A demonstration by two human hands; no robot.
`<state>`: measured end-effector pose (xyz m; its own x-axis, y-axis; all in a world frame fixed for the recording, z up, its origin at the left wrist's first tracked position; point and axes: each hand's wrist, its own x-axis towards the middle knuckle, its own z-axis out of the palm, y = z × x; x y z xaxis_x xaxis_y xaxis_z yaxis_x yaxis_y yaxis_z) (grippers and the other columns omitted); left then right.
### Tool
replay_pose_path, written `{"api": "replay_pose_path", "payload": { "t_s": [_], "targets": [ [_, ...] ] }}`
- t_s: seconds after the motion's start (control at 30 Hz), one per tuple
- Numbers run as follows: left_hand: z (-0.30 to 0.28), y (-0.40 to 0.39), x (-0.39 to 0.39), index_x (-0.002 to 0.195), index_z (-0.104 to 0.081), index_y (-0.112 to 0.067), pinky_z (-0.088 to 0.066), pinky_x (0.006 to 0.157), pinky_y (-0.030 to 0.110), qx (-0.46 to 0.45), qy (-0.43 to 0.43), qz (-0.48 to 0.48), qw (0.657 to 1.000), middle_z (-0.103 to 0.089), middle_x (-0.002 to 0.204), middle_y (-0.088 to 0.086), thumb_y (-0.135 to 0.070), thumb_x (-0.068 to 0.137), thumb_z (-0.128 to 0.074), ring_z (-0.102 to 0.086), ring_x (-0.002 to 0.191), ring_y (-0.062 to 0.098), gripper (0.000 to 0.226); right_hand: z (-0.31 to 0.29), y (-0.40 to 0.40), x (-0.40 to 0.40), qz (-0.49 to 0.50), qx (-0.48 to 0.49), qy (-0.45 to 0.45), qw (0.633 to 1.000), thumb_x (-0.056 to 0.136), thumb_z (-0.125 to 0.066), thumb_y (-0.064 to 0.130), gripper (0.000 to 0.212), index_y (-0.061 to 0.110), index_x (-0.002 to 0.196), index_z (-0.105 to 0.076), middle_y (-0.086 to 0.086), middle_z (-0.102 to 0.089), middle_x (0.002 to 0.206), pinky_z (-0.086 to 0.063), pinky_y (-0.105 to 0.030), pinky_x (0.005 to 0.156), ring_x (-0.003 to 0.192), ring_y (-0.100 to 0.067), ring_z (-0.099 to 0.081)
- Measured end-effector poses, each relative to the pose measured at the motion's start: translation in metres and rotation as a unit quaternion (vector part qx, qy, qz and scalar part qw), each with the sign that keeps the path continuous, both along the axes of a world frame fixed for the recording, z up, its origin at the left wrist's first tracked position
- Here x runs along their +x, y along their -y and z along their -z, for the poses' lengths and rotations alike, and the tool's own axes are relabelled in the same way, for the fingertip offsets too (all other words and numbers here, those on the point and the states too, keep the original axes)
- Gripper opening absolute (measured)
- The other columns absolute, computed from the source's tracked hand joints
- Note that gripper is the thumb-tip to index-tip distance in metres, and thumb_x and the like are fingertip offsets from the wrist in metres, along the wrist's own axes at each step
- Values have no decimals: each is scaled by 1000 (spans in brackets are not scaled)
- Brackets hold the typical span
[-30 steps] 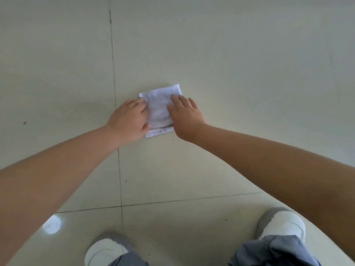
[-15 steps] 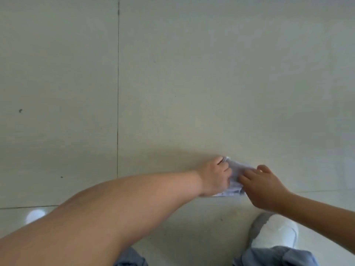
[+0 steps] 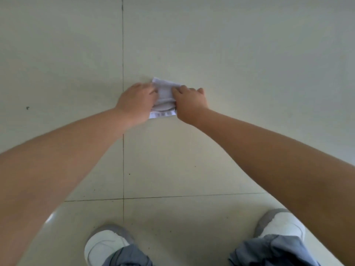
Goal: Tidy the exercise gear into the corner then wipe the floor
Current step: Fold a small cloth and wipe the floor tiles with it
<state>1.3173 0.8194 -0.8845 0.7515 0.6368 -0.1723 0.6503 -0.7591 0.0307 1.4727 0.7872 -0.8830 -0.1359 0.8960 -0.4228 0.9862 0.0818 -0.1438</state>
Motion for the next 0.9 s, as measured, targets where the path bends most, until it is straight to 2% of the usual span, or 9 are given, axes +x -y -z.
{"api": "replay_pose_path", "payload": {
  "t_s": [0.07,0.23,0.33,0.43,0.5,0.57,0.63,0.7,0.9],
  "targets": [
    [7,22,-31,60,-65,1,-54,53,31,-4,-18,18,1000,-65,65,20,-4,62,-68,-67,57,34,6,-1,19,-22,-68,4,-7,998,90,-44,13,51,11,139,-32,-8,-41,141,-30,-34,102,128,-26,-44],
    [14,111,-65,61,-69,-3,-47,75,37,10,-4,63,998,-69,68,16,-14,69,-42,-59,88,31,30,-3,92,-29,-239,-66,-15,969,92,-44,15,60,0,145,-20,-11,-42,137,-33,-35,97,121,-27,-49],
    [14,148,-43,54,-67,-10,-36,76,34,7,26,106,994,-66,62,11,-14,67,-43,-51,82,27,28,-5,132,-3,-295,-24,8,955,55,-80,28,71,-4,116,-63,-8,-70,94,-50,-25,71,77,-20,-70],
    [10,159,3,48,-63,-13,-38,75,35,-34,41,150,987,-63,57,10,-13,66,-43,-54,77,27,27,5,161,43,-273,-16,36,961,23,-85,25,69,3,88,-76,0,-69,64,-44,-22,62,50,-16,-66],
    [8,149,46,45,-62,-15,-48,76,35,-46,32,172,984,-64,57,8,-11,66,-42,-67,68,25,30,6,169,79,-238,-10,63,969,28,-85,22,64,2,88,-76,-3,-70,67,-29,-30,66,50,-19,-67],
    [0,131,93,58,-72,-16,-55,80,29,-35,26,177,983,-71,71,9,-11,73,-40,-72,80,24,36,-3,163,110,-149,4,112,982,45,-79,21,51,3,92,-75,-6,-72,71,-28,-31,67,52,-22,-67],
    [-4,110,145,110,-69,-11,-36,109,38,-65,-19,158,985,-59,127,18,-11,92,-33,-50,128,27,40,-14,154,141,-35,-20,144,989,66,-69,14,47,2,111,-66,-13,-72,94,-38,-32,78,72,-27,-70],
    [-9,96,192,138,-45,-8,-11,119,43,-132,-103,138,976,-24,155,12,-15,102,-24,-18,146,28,42,-23,148,173,110,-43,148,982,87,-51,13,51,7,137,-43,-13,-59,124,-34,-35,92,105,-30,-61],
    [-11,71,278,147,-28,-8,-2,121,40,-127,-109,121,978,-11,159,11,-17,104,-19,-6,149,25,45,-17,133,224,270,-49,174,946,92,-43,12,50,12,142,-36,-13,-49,133,-28,-36,98,123,-30,-41]
  ]
}}
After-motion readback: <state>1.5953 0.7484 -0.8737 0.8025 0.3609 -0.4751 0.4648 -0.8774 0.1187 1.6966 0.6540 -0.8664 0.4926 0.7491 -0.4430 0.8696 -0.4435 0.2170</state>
